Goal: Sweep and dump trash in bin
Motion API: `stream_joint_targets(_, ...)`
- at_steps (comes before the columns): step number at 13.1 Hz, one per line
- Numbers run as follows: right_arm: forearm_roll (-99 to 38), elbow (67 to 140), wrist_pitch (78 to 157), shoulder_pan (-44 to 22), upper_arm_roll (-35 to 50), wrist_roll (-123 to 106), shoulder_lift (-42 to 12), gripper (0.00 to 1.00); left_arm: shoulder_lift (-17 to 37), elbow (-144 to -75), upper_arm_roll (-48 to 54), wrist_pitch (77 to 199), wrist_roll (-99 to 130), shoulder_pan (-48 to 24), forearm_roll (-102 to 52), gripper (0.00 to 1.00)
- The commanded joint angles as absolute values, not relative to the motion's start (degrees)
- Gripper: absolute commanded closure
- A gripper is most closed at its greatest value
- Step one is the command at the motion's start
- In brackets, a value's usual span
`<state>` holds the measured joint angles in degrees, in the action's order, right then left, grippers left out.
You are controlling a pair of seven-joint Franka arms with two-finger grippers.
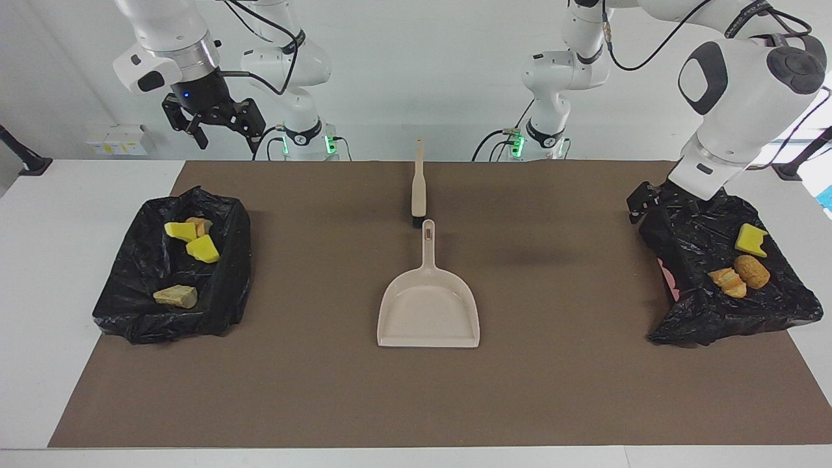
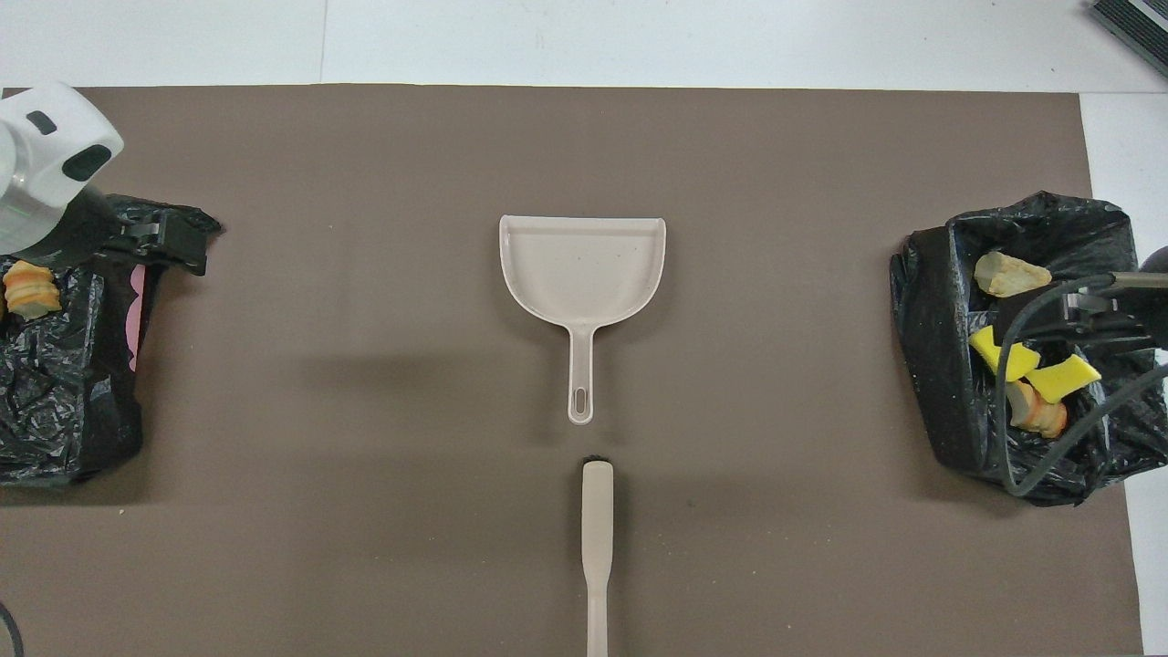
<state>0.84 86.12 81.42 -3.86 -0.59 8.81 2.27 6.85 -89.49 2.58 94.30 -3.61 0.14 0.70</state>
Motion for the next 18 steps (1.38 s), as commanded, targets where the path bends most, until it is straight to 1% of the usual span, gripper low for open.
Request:
stream_joint_targets(1,-0.2,87.6,82.3,-3.2,-0.4,9.8,3.4,0.00,1.6,-94.1,2.9,94.0,-6.3,0.4,0.5,0.00)
stream_joint_targets(4,-0.2,87.6,82.3,-3.2,-0.5,9.8,3.4,0.00,-0.6,-93.6,2.9,91.9,-7.2,0.5,0.6,0.00)
stream_joint_targets(7,-0.2,87.6,82.3,-3.2,-0.5,9.9,3.4,0.00,-3.7,-98.0,2.9,92.5,-8.0,0.4,0.6,0.00)
stream_joint_targets(15,-0.2,87.6,82.3,-3.1,-0.5,10.5,3.4,0.00,-4.9,-97.7,2.9,92.2,-7.2,0.6,0.3,0.00)
stream_joint_targets(18,-0.2,87.6,82.4,-3.1,-0.5,10.7,3.4,0.00,-3.9,-95.2,2.9,91.8,-7.5,0.4,0.2,0.00)
